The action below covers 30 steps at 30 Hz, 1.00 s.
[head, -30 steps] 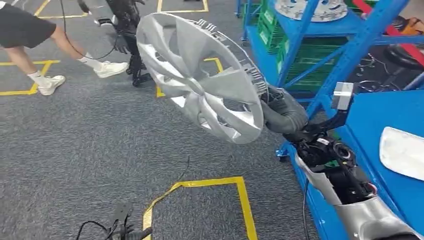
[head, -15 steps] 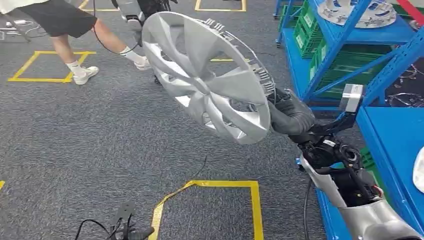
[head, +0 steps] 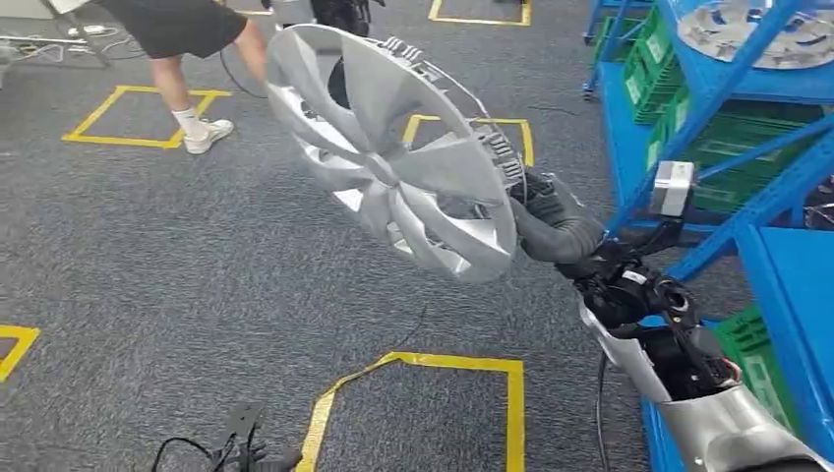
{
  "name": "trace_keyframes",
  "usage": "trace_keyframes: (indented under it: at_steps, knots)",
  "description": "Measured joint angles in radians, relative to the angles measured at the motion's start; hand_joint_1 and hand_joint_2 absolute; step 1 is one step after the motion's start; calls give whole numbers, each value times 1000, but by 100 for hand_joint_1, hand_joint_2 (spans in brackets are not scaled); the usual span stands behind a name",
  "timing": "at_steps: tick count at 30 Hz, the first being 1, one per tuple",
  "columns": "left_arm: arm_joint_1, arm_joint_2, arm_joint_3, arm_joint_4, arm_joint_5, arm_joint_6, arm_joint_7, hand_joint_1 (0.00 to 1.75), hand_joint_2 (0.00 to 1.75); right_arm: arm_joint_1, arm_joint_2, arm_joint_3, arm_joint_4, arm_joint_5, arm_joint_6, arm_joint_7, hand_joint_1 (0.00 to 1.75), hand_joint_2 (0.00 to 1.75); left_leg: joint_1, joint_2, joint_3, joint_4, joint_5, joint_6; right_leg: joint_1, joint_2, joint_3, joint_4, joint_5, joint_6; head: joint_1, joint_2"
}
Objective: Take the parts from the cabinet and place them on the table.
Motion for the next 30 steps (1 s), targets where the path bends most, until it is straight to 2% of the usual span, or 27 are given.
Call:
trace_keyframes:
  at_steps: [1,2,3,5,6,7,8,10,11,12,14,15,16,17,18,19,20,21,22,23,24,25,26,27,28,30]
  knots:
    - [1,0,0,0,1,0,0,0,175,-1,0,0,0,0,0,0,175,175,7,-7,6,-7,5,9,-6,11,-4,8,-9,10,0,0]
    - [0,0,0,0,1,0,0,0,175,0,0,0,0,0,0,1,175,175,7,-12,7,-7,5,13,-7,38,-14,40,-33,12,3,0]
    - [-2,0,0,0,1,2,0,0,175,0,0,0,0,-1,1,0,175,175,7,-17,7,-7,5,20,-7,55,-44,109,-73,13,6,0]
    - [-1,-1,0,0,1,3,0,0,175,1,0,0,0,-2,1,0,175,175,5,-31,7,-7,4,22,-6,69,-132,295,-153,16,16,0]
    - [0,-2,0,0,1,3,0,0,175,3,0,0,0,-3,1,0,175,175,4,-41,7,-6,4,22,-6,69,-161,351,-164,15,16,0]
    - [0,-2,0,0,1,3,0,0,175,3,0,0,0,-3,1,0,175,175,4,-50,8,-5,4,22,-6,69,-166,351,-148,14,17,0]
    - [0,-2,0,0,1,3,0,0,175,3,0,0,0,-3,0,1,175,175,4,-60,9,-4,3,22,-6,70,-148,304,-112,11,18,0]
    - [0,-3,0,0,1,3,0,0,175,1,0,0,0,-3,1,1,175,175,5,-80,12,0,1,20,-7,83,-63,116,-10,3,21,0]
    - [0,-5,0,0,1,3,0,0,175,0,0,0,0,-3,1,1,175,175,6,-89,10,0,-1,17,-8,116,-34,38,13,-2,22,0]
    - [-2,-5,0,0,0,3,0,0,175,0,0,1,0,-3,1,1,175,175,1,-95,2,9,0,12,-11,129,-21,17,7,-4,21,0]
    - [2,-5,0,0,0,3,0,0,175,-1,0,3,0,-4,1,2,175,175,9,-109,-5,3,5,2,-3,119,-25,18,5,-5,21,0]
    - [5,-5,-1,0,0,3,0,0,175,-3,0,5,0,-4,2,4,175,175,10,-115,-3,-2,9,-6,-2,113,-23,17,6,-11,24,0]
    - [6,-4,-1,0,0,2,0,0,175,-5,2,6,0,-4,2,5,175,175,3,-121,-4,-5,11,-12,-12,104,-18,6,12,-19,22,0]
    - [6,-4,-1,0,0,1,1,0,175,-6,4,6,0,-4,3,6,175,175,6,-86,-7,7,-1,-12,-13,96,-13,-2,16,-23,21,0]
    - [4,-4,-1,0,0,0,1,0,175,-7,8,7,0,-6,5,5,175,175,4,-49,-26,50,-31,-17,-12,89,-12,-5,18,-25,12,0]
    - [1,-4,-1,0,-1,-2,1,0,175,-11,8,7,1,-8,6,4,175,175,7,-33,-62,129,-73,-20,-11,80,-13,-5,17,-28,4,0]
    - [0,-5,-3,0,-1,-3,1,0,175,-15,8,8,3,-11,10,3,175,175,10,-29,-104,217,-110,-23,-10,70,-13,-5,17,-28,1,0]
    - [0,-6,-7,0,-1,-3,1,0,175,-18,8,9,7,-12,11,3,175,175,10,-27,-139,290,-134,-27,-9,59,-13,-5,16,-29,0,0]
    - [1,-6,-9,0,-1,-3,1,0,175,-18,9,10,8,-12,11,3,175,175,10,-27,-153,318,-134,-29,-9,50,-13,-5,16,-30,-3,0]
    - [2,-6,-10,0,0,-3,1,0,175,-18,9,11,9,-12,12,3,175,175,10,-25,-142,293,-110,-29,-9,41,-12,-5,15,-30,-5,0]
    - [2,-5,-10,0,0,-3,1,0,175,-19,10,12,9,-12,12,3,175,175,10,-21,-107,223,-72,-29,-9,34,-12,-5,15,-29,-6,0]
    - [1,-4,-11,0,0,-3,1,0,175,-21,12,13,9,-12,13,3,175,175,10,-12,-56,124,-29,-26,-9,27,-11,-4,13,-27,-9,0]
    - [0,-4,-12,0,-1,-3,0,0,175,-24,15,14,9,-13,13,3,175,175,9,13,-6,34,2,-23,-8,21,-10,-2,11,-23,-13,0]
    - [-4,-4,-15,0,-1,-3,1,0,175,-26,15,14,9,-15,14,3,175,175,-1,36,8,-4,-6,-20,2,17,-14,3,7,-17,-18,0]
    - [-4,-5,-16,0,-1,-3,0,0,175,-29,15,15,10,-16,16,2,175,175,1,18,4,-2,0,-11,3,12,-14,3,7,-14,-16,0]
    - [-2,-4,-17,0,-3,-3,0,0,175,-28,16,16,11,-18,17,0,175,175,-2,4,1,3,-5,0,2,0,-9,1,5,-3,-4,0]
